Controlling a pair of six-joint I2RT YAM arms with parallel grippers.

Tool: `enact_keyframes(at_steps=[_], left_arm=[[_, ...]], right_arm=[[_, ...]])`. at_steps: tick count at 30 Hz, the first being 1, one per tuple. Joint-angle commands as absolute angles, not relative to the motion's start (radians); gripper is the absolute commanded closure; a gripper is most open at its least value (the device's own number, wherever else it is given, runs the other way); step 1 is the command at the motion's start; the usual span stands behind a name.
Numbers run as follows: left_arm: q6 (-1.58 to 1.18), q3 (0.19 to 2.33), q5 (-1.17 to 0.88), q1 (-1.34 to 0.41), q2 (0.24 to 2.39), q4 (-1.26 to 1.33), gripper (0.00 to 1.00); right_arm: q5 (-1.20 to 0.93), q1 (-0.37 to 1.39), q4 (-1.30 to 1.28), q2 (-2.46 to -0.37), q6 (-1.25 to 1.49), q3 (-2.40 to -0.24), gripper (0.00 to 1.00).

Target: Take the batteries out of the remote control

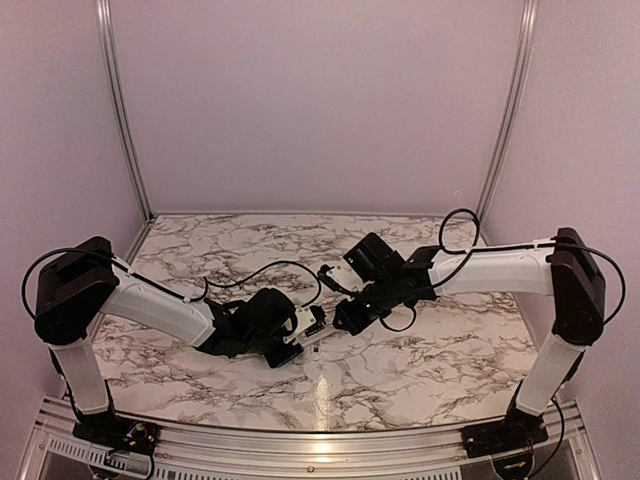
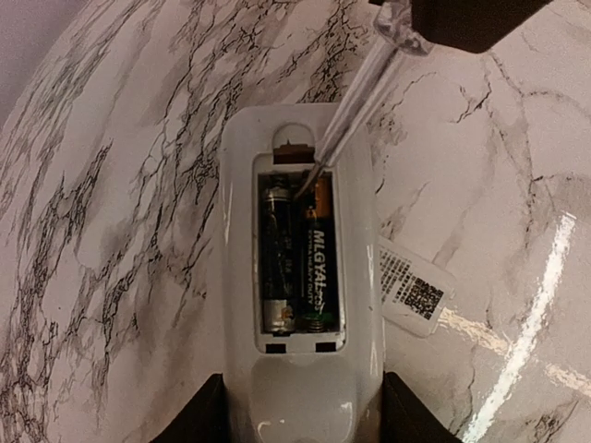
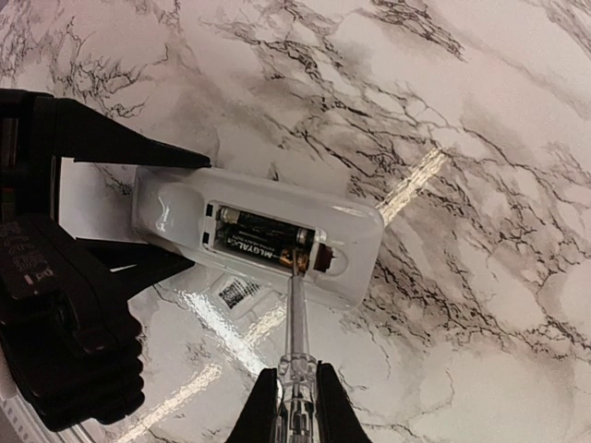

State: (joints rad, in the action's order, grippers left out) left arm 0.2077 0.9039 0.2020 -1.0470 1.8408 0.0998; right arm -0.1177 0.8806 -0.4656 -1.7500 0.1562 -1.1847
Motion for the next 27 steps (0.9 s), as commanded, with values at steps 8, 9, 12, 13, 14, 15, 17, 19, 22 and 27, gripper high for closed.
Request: enact_keyframes(at_steps=[8, 9, 12, 13, 14, 15, 17, 19, 22, 27], left_arm=[[0.215, 0.937, 0.158, -1.068, 1.862, 0.172, 1.0], [0.214, 0.937, 0.157, -1.068, 1.862, 0.172, 1.0], [0.213, 0.939, 0.151, -1.068, 1.862, 0.17, 1.0], [0.212, 0.939, 0.149, -1.068, 1.862, 0.17, 1.0], [0.212, 0.939, 0.145, -1.068, 1.861, 0.17, 1.0], [0.212, 0.939, 0.142, -1.068, 1.861, 0.17, 1.0], [0.211, 0.94, 0.139, -1.068, 1.862, 0.17, 1.0], [0.21, 0.94, 0.136, -1.068, 1.861, 0.17, 1.0], [0.211, 0.943, 0.129, -1.068, 1.867, 0.169, 1.0], [0.219, 0.946, 0.137, -1.068, 1.868, 0.166, 1.0]], right_arm=[[-0.115, 0.871, -0.325, -1.69, 0.223, -0.95, 1.0], [-0.117, 0.871, -0.308, -1.682, 0.23, -0.936, 1.0], [-0.123, 0.873, -0.259, -1.662, 0.248, -0.886, 1.0], [-0.126, 0.873, -0.244, -1.657, 0.253, -0.873, 1.0], [-0.128, 0.873, -0.23, -1.654, 0.258, -0.861, 1.0], [-0.13, 0.873, -0.218, -1.653, 0.262, -0.85, 1.0], [-0.133, 0.873, -0.199, -1.651, 0.269, -0.835, 1.0], [-0.136, 0.874, -0.19, -1.653, 0.273, -0.829, 1.0], [-0.137, 0.877, -0.209, -1.666, 0.264, -0.843, 1.0], [-0.103, 0.877, -0.358, -1.709, 0.25, -0.941, 1.0]])
